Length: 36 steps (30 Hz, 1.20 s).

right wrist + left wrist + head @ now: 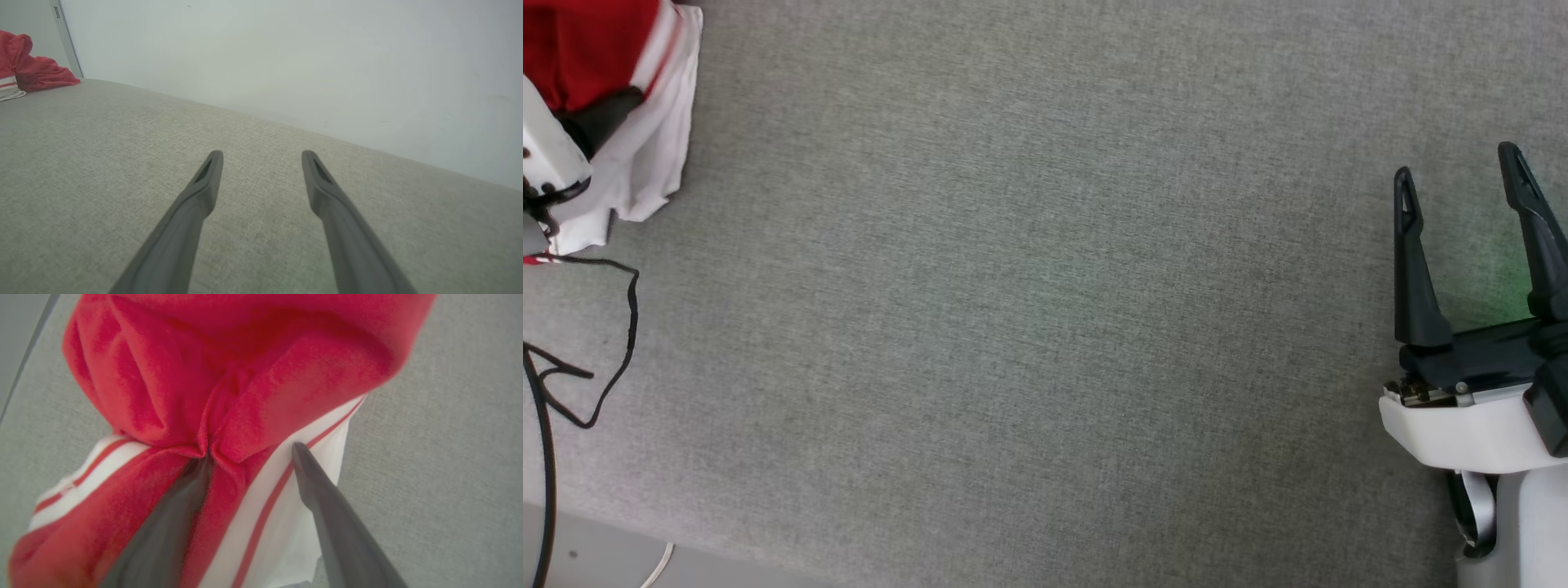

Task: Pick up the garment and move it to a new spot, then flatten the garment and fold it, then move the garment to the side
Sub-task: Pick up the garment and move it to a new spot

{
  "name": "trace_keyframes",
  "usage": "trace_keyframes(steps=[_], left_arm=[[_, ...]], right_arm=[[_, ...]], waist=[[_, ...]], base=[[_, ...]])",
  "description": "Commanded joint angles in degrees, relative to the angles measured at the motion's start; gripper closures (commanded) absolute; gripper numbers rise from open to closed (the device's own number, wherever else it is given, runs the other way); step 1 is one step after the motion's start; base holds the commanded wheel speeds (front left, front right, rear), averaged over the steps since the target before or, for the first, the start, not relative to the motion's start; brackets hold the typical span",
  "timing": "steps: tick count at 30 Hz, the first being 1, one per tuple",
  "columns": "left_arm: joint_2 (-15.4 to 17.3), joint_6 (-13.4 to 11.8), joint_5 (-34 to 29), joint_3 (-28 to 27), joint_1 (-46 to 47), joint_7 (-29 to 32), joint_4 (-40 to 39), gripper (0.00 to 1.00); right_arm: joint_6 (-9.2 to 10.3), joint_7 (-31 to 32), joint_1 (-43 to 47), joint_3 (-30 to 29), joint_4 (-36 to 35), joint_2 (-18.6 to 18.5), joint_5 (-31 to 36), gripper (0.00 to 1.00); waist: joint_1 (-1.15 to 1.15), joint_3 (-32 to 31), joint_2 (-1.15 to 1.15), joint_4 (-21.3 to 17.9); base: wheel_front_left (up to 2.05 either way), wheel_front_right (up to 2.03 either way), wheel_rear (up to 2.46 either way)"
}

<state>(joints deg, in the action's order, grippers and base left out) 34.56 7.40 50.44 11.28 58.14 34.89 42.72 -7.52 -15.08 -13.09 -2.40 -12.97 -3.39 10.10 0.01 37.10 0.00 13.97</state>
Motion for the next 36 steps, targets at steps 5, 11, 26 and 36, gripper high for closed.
trace_keyframes(steps=[5,11,26,36], left_arm=[[0.6,0.0,1.3,4.6,-1.0,4.1,2.7,0.0],[0.2,-0.1,1.4,9.0,-1.4,4.2,5.7,1.0],[7.9,-0.1,0.1,19.1,5.8,-8.6,-2.3,1.0],[9.4,-0.1,-1.1,28.9,9.9,-11.5,-14.6,1.0]], right_arm=[[0.06,-0.1,-1.1,-0.1,-1.1,-0.3,0.6,0.0],[0.06,-0.1,-1.2,0.0,-0.9,-0.3,0.4,0.0],[0.06,-0.1,1.7,0.5,2.4,0.4,-1.7,0.0],[0.06,-0.1,4.6,-0.1,4.4,0.6,-5.2,0.0]], waist=[[-0.01,1.4,0.0,-1.2],[-0.01,1.7,0.0,-1.7],[-0.01,-8.7,0.0,-1.0],[-0.01,-16.7,0.0,-2.3]], base=[[0.0,0.0,0.0],[0.0,0.0,0.0],[0.0,0.0,0.0],[0.0,0.0,0.0]])
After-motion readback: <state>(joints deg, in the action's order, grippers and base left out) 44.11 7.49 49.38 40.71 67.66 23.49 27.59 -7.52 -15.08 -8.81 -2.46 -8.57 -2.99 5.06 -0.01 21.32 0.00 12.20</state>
